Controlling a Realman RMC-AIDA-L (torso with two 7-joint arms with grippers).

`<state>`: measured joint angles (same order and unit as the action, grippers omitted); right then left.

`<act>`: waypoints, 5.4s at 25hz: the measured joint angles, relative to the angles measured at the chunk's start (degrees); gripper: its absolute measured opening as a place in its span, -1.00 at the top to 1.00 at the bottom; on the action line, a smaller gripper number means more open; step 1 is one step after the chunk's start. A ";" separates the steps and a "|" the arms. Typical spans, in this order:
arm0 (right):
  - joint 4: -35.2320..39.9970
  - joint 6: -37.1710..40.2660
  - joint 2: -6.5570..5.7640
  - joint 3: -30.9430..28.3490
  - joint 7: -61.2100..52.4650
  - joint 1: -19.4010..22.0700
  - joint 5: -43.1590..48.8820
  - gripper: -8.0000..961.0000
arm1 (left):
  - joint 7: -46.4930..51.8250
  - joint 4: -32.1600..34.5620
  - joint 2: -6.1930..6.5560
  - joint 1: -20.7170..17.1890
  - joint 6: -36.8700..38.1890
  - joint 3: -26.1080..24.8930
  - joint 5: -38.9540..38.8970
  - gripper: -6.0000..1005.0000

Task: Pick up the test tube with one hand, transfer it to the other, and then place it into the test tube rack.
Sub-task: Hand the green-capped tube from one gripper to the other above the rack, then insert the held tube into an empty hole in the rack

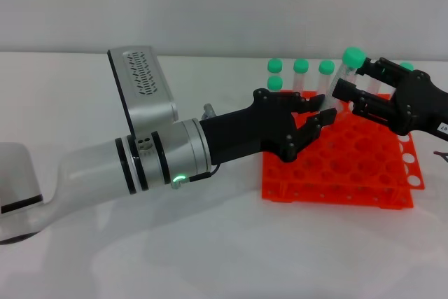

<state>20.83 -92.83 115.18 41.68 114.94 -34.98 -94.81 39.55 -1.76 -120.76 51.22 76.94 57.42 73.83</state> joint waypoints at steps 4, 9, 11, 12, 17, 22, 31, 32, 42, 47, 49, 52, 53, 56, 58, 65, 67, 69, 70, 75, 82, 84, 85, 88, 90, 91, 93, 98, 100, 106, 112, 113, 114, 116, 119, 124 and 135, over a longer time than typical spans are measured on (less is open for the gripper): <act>-0.20 0.04 0.05 0.75 0.00 -0.53 -0.01 -0.46 | 0.00 0.00 0.00 0.48 -0.07 0.14 -0.01 0.45; -0.35 0.02 0.05 0.88 0.01 -0.64 -0.35 -0.22 | 0.00 0.00 0.00 0.53 -0.28 0.30 -0.01 0.44; -0.37 0.02 0.05 0.64 0.13 -0.61 -0.64 -0.11 | 0.00 0.00 0.00 0.50 -0.36 0.32 0.00 0.43; -0.40 0.02 0.06 0.60 0.20 -0.61 -0.80 -0.06 | 0.00 0.00 0.00 0.48 -0.42 0.33 0.00 0.43; -0.57 0.02 0.11 0.80 0.37 -0.74 -1.17 0.20 | 0.00 -0.06 0.00 0.45 -0.51 0.33 0.00 0.42; -0.63 0.06 0.14 0.85 0.83 -0.78 -1.17 0.41 | -0.03 -0.08 0.00 0.23 -0.46 0.32 0.09 0.42; -0.65 0.17 0.23 0.89 0.79 -0.74 -1.10 0.57 | -2.33 -1.11 0.01 0.41 -0.58 0.09 0.43 0.40; -0.65 0.20 0.23 0.89 0.78 -0.72 -1.06 0.57 | -3.46 -1.59 0.01 0.49 -0.63 -0.06 0.43 0.40; -0.71 0.03 0.22 0.86 0.77 -0.22 -1.32 0.57 | -5.36 -2.25 0.00 0.37 -0.73 -0.76 0.17 0.38; -0.52 0.12 0.11 0.60 0.79 0.08 -1.35 0.57 | -11.32 -5.16 0.00 -0.16 -0.73 -5.28 0.41 -0.03; -0.26 0.31 0.00 0.18 0.81 0.49 -1.36 0.57 | -14.62 -6.67 0.00 -0.47 -0.73 -6.93 0.73 -0.21; -0.09 0.47 -0.15 -0.53 1.35 1.18 -1.77 0.57 | -18.16 -8.65 0.00 -1.62 -0.77 -9.82 0.91 -0.49; -0.06 0.55 -0.20 -0.84 1.79 1.52 -2.05 0.57 | -19.10 -9.20 0.00 -2.31 -0.77 -11.05 0.92 -0.53; 0.41 1.86 -0.22 -1.72 2.75 2.27 -2.63 0.57 | -21.87 -10.55 0.00 -4.79 -0.44 -15.12 1.22 -0.67; 0.71 3.24 -0.15 -2.08 3.03 2.49 -2.78 0.57 | -23.87 -11.55 0.00 -6.51 -0.04 -18.31 2.46 -0.75; -0.14 6.67 0.56 -1.85 5.95 0.75 -3.43 0.57 | -34.32 -16.70 0.14 -16.34 4.19 -34.28 11.51 -0.75; -1.29 7.64 0.78 -1.68 6.97 -0.38 -3.66 0.57 | -37.96 -18.08 0.35 -20.44 5.99 -39.17 14.09 -0.75; -3.72 8.86 0.87 -1.63 9.24 -2.14 -4.06 0.57 | -39.76 -18.50 0.43 -24.26 7.57 -43.00 15.34 -0.75; -4.55 9.53 0.90 -1.62 10.23 -2.94 -4.25 0.57 | -40.12 -18.51 0.45 -25.53 8.08 -44.11 15.57 -0.75; -8.43 13.65 1.04 -1.86 14.21 -6.13 -5.58 0.57 | -40.69 -18.24 0.68 -30.88 9.35 -48.95 15.37 -0.75; -16.16 19.52 1.02 -2.13 23.02 -11.91 -8.44 0.57 | -40.66 -17.09 0.98 -34.92 9.63 -53.89 15.11 -0.75; -17.64 20.27 1.02 -2.15 25.00 -12.54 -9.33 0.57 | -40.54 -16.65 0.98 -35.21 9.67 -54.23 15.06 -0.75; -18.49 20.70 1.02 -2.15 25.92 -12.78 -9.67 0.57 | -40.47 -16.48 0.98 -35.24 9.68 -54.52 15.07 -0.75; -20.39 22.06 1.01 -2.19 28.19 -13.20 -10.36 0.57 | -40.46 -16.35 0.97 -35.08 9.67 -54.97 15.07 -0.75; -21.99 22.79 1.01 -2.35 30.46 -13.51 -11.31 0.57 | -40.46 -16.31 0.97 -34.90 9.53 -55.10 15.06 -0.75; -22.38 22.94 1.01 -2.38 30.94 -13.60 -11.60 0.57 | -40.45 -16.15 0.97 -34.76 9.43 -55.12 15.06 -0.75; -23.45 23.31 1.01 -2.68 32.19 -13.92 -12.35 0.56 | -40.41 -15.90 0.97 -34.61 9.32 -55.13 15.06 -0.75; -25.97 24.60 1.01 -4.57 34.39 -14.98 -12.49 0.56 | -40.38 -15.78 0.96 -34.28 9.23 -55.17 15.08 -0.75; -26.84 25.19 1.01 -5.36 35.49 -15.25 -12.42 0.56 | -40.37 -15.79 0.96 -34.22 9.23 -55.19 15.08 -0.75; -28.49 26.25 1.02 -6.78 36.95 -15.90 -11.93 0.56 | -40.38 -15.81 0.97 -34.47 9.29 -55.23 15.13 -0.75; -29.94 27.02 1.02 -7.71 38.56 -16.31 -11.88 0.56 | -40.41 -15.82 0.96 -34.73 9.35 -55.23 15.37 -0.75; -30.46 27.19 1.02 -8.35 39.42 -16.44 -11.86 0.56 | -40.41 -15.82 0.96 -34.73 9.35 -55.23 15.37 -0.75; -30.84 27.41 1.02 -8.85 40.17 -16.52 -11.83 0.56 | -40.41 -15.82 0.97 -34.76 9.35 -55.23 15.38 -0.75; -31.27 27.72 1.02 -9.60 41.00 -16.61 -11.60 0.56 | -40.42 -15.82 0.96 -34.80 9.36 -55.20 15.42 -0.75; -31.69 28.17 1.02 -11.02 41.46 -16.76 -10.47 0.56 | -40.43 -15.82 0.96 -34.87 9.37 -55.08 15.47 -0.75; -32.20 29.66 1.01 -15.49 43.27 -16.75 -6.95 0.56 | -40.43 -15.81 0.96 -35.08 9.45 -55.10 15.47 -0.75; -32.36 31.40 1.01 -20.28 44.28 -16.14 -2.43 0.56 | -40.43 -15.81 0.97 -35.12 9.63 -55.14 15.56 -0.75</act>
<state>-11.52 -61.43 116.19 21.39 159.22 -51.12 -97.24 -0.88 -17.58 -119.79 16.10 86.58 2.28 89.39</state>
